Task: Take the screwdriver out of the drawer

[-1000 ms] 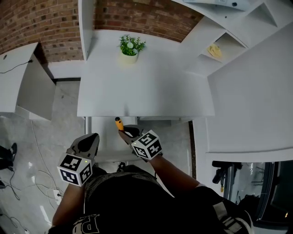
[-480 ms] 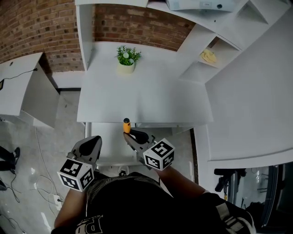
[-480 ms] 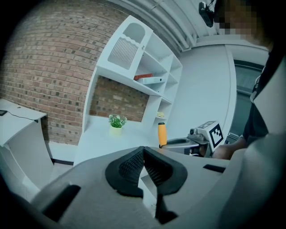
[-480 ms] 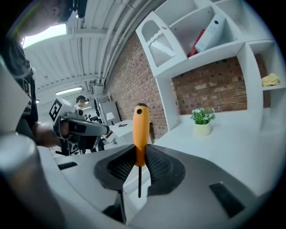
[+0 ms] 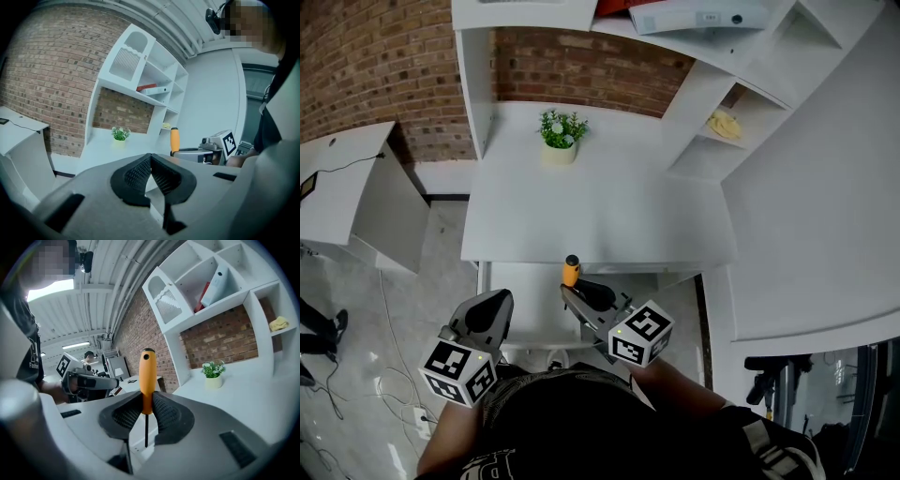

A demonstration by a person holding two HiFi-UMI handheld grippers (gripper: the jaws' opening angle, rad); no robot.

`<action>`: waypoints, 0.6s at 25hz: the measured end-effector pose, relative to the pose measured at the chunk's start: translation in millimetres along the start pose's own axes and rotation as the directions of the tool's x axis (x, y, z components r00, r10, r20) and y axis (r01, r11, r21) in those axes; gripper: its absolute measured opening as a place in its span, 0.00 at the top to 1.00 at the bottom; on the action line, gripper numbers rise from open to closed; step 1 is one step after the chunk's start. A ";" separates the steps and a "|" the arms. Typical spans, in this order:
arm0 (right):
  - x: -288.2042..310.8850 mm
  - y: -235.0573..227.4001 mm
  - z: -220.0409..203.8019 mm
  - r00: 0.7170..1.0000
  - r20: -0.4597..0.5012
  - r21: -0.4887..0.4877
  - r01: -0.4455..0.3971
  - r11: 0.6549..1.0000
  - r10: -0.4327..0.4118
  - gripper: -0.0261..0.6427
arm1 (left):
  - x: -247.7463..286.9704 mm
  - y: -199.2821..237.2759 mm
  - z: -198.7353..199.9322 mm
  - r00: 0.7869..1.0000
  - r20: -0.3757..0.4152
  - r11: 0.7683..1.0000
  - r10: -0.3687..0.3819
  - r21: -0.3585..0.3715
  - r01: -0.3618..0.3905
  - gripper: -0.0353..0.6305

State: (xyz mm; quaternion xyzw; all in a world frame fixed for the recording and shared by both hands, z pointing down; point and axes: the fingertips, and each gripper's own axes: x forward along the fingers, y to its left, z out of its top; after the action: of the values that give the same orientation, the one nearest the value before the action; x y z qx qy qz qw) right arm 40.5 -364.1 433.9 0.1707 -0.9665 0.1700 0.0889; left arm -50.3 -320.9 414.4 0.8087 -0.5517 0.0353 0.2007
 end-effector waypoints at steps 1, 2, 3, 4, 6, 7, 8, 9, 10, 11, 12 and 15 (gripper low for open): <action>-0.9 1.6 1.2 1.000 0.005 0.001 0.000 1.000 0.000 0.85 | -1.0 0.4 1.4 1.000 0.003 1.000 0.001 0.003 -0.001 0.92; -1.7 3.4 2.2 1.000 0.010 0.001 0.001 1.000 -0.001 0.85 | -2.3 0.7 2.3 1.000 0.005 1.000 0.001 0.005 -0.001 0.92; -2.2 5.4 3.0 1.000 0.014 0.002 0.003 1.000 -0.003 0.85 | -3.9 0.6 2.8 1.000 0.007 1.000 0.000 0.005 0.000 0.92; -2.6 7.5 3.9 1.000 0.018 0.005 0.004 1.000 -0.004 0.85 | -5.6 0.5 3.3 1.000 0.008 1.000 -0.002 0.005 0.002 0.92; -2.4 12.1 6.5 1.000 0.025 0.009 0.009 1.000 -0.009 0.85 | -9.0 0.4 4.9 1.000 0.010 1.000 -0.011 0.004 0.011 0.92; -2.4 15.0 8.1 0.999 0.030 0.009 0.012 1.000 -0.013 0.85 | -10.6 0.3 5.8 1.000 0.011 1.000 -0.018 0.006 0.017 0.92; -2.7 18.7 9.8 0.999 0.035 0.006 0.016 1.000 -0.016 0.85 | -12.5 -0.1 6.2 1.000 0.013 1.000 -0.027 0.008 0.026 0.92; -3.3 23.4 11.3 0.999 0.041 0.000 0.020 1.000 -0.020 0.85 | -14.9 -0.7 5.9 0.999 0.015 0.999 -0.037 0.011 0.037 0.92; -3.9 29.0 12.8 0.999 0.048 -0.009 0.022 1.000 -0.022 0.85 | -17.8 -1.2 4.8 0.999 0.017 0.999 -0.049 0.014 0.048 0.92; -4.5 35.3 14.4 0.998 0.057 -0.019 0.025 1.000 -0.024 0.85 | -21.0 -1.8 3.2 0.998 0.017 0.998 -0.060 0.016 0.060 0.92; -5.7 41.6 15.8 0.997 0.066 -0.025 0.031 0.999 -0.030 0.85 | -24.2 -2.7 1.4 0.997 0.016 0.997 -0.073 0.018 0.073 0.92; -11.7 58.0 18.3 0.994 0.088 -0.025 0.069 0.997 -0.067 0.85 | -34.3 -7.8 -0.4 0.993 0.007 0.993 -0.116 0.027 0.116 0.92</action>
State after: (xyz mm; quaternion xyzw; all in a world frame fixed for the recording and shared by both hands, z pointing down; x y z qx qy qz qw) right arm 28.3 -316.0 396.9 0.2096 -0.9653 0.1458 0.0546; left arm -56.4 -288.2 403.0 0.8422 -0.5040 0.0276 0.1894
